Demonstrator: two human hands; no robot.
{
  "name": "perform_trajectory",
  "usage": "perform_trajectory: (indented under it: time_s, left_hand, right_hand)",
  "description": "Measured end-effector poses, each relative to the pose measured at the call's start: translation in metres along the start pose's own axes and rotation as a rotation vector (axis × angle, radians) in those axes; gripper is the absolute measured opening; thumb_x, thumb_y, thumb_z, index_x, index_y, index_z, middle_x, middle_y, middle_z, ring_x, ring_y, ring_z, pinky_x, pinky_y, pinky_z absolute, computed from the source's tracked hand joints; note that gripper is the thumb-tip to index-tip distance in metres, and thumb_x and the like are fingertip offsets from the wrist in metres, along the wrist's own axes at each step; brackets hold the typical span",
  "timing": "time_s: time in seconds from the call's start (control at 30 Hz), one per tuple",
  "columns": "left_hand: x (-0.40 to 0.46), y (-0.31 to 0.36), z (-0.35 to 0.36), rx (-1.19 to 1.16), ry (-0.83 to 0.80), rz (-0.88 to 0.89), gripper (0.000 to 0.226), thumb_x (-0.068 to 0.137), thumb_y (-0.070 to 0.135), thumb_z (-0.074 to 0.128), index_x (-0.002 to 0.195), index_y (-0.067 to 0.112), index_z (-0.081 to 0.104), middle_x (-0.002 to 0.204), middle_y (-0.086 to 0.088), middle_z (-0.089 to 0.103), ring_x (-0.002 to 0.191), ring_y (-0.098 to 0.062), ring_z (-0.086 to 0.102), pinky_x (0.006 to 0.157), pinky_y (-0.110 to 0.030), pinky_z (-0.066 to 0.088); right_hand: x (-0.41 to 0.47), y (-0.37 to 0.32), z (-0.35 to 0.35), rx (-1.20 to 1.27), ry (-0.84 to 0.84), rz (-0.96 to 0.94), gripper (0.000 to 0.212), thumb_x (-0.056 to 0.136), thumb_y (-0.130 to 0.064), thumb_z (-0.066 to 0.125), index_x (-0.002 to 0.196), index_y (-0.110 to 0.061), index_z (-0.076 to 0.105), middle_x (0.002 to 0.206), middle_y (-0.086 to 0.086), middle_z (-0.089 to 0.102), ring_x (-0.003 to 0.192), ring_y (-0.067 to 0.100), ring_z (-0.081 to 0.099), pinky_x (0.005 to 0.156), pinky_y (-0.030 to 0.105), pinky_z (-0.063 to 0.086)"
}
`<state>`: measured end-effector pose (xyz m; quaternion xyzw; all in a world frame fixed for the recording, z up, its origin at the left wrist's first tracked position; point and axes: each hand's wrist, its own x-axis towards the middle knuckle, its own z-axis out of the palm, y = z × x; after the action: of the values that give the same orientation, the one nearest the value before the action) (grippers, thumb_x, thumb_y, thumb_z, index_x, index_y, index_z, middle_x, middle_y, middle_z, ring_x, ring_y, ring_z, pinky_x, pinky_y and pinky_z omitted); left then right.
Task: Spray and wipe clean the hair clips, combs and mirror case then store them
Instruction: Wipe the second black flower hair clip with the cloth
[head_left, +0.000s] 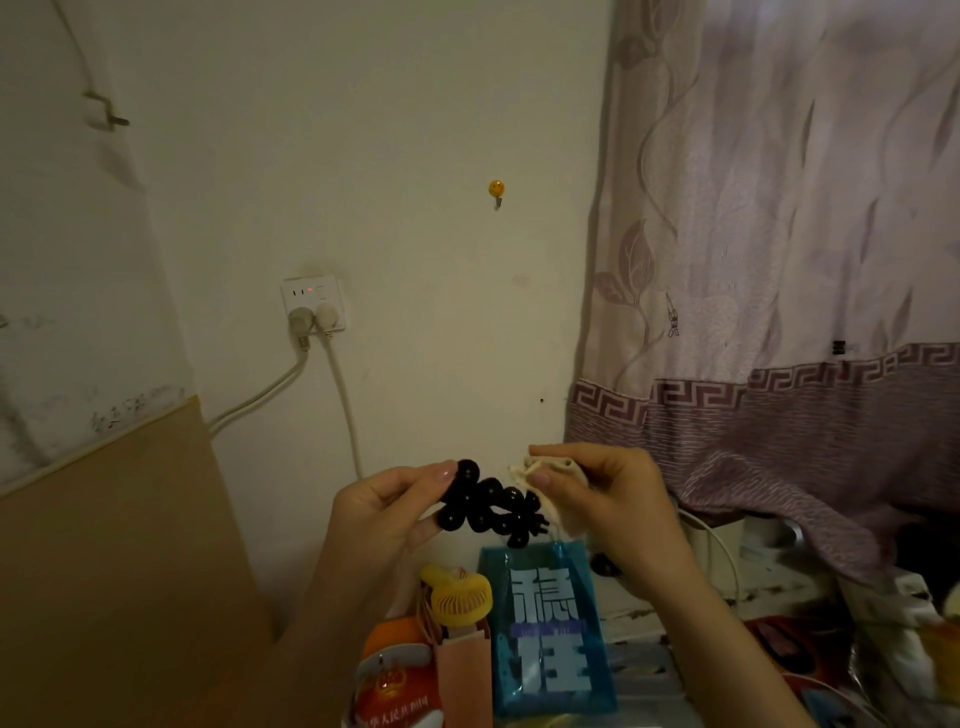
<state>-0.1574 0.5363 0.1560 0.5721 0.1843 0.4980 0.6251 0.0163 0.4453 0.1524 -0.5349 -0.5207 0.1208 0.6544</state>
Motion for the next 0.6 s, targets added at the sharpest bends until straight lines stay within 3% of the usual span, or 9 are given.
perform_trajectory:
  time_s: [0.2,0.4,0.5,0.6]
  left_hand:
    - [-0.006,-0.012,-0.005,-0.023,-0.017,-0.065,0.019,0.064,0.029,0.069,0.072,0.014,0.078,0.083,-0.008,0.075,0.080,-0.014,0.073,0.062,-0.019,0.055]
    - [-0.016,-0.031,-0.005,0.047,-0.040,-0.153,0.033,0.058,0.042,0.074,0.073,0.012,0.077,0.088,-0.009,0.075,0.085,-0.017,0.073,0.065,-0.022,0.057]
    - [-0.019,-0.039,-0.005,0.109,-0.022,-0.215,0.034,0.057,0.043,0.075,0.071,0.012,0.076,0.087,-0.012,0.075,0.083,-0.022,0.073,0.067,-0.031,0.058]
    - [-0.021,-0.042,-0.001,0.132,-0.064,-0.238,0.027,0.061,0.037,0.073,0.072,0.013,0.077,0.086,-0.015,0.074,0.082,-0.026,0.073,0.066,-0.030,0.059]
  right_hand:
    - [-0.013,0.010,-0.005,0.038,0.026,0.006,0.019,0.077,-0.017,0.073,0.094,-0.025,0.073,0.090,-0.007,0.075,0.083,0.004,0.069,0.071,0.016,0.054]
    - [-0.027,0.025,0.002,0.048,0.032,0.071,0.012,0.080,-0.011,0.072,0.091,-0.015,0.073,0.087,0.005,0.074,0.082,0.020,0.070,0.069,0.030,0.056]
    - [-0.030,0.029,0.005,0.016,0.015,0.073,0.012,0.081,-0.011,0.072,0.092,-0.015,0.075,0.088,0.002,0.075,0.083,0.015,0.070,0.072,0.027,0.055]
    - [-0.032,0.030,0.012,-0.014,-0.049,0.076,0.014,0.081,-0.013,0.072,0.095,-0.016,0.075,0.090,-0.001,0.075,0.085,0.008,0.070,0.075,0.023,0.055]
